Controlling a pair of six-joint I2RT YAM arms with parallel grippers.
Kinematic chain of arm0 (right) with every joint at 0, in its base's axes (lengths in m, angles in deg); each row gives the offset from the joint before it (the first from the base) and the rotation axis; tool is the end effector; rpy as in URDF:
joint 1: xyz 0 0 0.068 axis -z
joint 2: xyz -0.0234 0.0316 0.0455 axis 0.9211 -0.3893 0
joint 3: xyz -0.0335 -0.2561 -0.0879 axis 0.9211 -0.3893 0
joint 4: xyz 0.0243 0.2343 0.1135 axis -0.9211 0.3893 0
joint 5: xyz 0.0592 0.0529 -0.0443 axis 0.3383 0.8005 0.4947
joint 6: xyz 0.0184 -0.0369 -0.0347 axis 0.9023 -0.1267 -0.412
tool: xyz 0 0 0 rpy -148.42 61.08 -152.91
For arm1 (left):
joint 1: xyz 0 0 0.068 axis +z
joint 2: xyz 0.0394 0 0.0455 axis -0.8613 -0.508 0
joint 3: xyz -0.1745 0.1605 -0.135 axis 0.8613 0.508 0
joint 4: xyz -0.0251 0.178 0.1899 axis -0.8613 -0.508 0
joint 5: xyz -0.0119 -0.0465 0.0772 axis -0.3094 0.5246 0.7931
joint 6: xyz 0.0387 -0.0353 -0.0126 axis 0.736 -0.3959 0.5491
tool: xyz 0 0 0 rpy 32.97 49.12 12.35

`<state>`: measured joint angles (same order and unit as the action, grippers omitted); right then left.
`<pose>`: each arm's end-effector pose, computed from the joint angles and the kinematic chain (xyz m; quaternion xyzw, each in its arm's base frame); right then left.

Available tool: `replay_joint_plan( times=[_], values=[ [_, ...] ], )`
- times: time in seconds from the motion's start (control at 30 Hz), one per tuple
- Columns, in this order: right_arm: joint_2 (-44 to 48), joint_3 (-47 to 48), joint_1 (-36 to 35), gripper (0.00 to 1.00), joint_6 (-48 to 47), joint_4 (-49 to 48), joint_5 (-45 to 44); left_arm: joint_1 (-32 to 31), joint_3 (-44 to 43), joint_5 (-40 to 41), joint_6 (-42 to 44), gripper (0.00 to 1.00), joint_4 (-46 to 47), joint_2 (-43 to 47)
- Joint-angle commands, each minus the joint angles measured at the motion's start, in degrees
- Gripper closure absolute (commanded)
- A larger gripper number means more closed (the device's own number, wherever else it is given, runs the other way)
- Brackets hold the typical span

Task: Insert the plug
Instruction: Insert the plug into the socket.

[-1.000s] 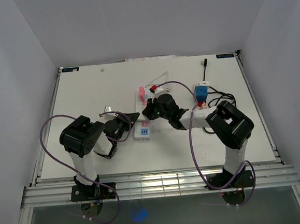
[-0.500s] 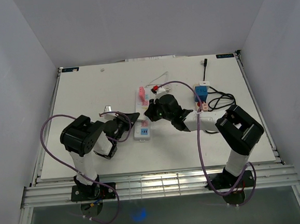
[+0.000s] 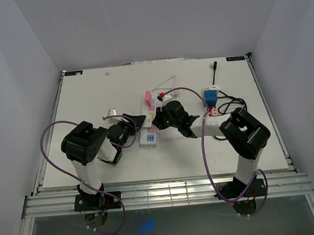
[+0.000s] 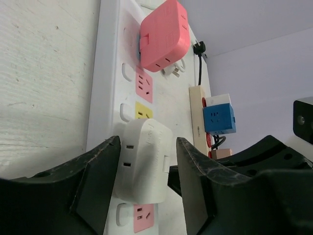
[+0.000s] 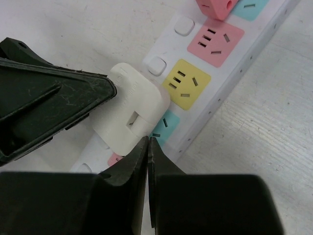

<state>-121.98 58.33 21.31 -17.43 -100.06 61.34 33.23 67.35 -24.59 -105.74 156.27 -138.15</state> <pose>0.2646 0.2715 0.1752 -0.1600 0.8230 0.3079 0.4498 0.2464 -0.1206 0.1003 -0.2445 0.7360 -0.4349 0.4577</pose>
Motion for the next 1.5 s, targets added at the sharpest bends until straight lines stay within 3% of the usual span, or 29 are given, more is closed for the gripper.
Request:
replay_joint_plan(
  times=[0.0,0.73,1.2,1.47],
  values=[
    [-1.2,2.5,-0.4,0.92,-0.8,-1.2,1.6,1.0,2.7,1.4,4.7,0.36,-19.2,-2.9],
    [5.2,4.7,-0.5,0.92,-2.5,-1.7,3.5,1.3,1.6,-0.3,6.1,0.36,-20.0,-2.1],
    [-2.4,1.3,-0.5,0.92,0.7,-1.5,2.4,1.3,1.4,-0.2,6.5,0.38,-21.3,-1.2],
    [-0.6,3.1,-0.5,0.92,1.1,-0.9,2.3,1.3,1.4,-0.3,6.7,0.38,-22.1,-0.3]
  ],
)
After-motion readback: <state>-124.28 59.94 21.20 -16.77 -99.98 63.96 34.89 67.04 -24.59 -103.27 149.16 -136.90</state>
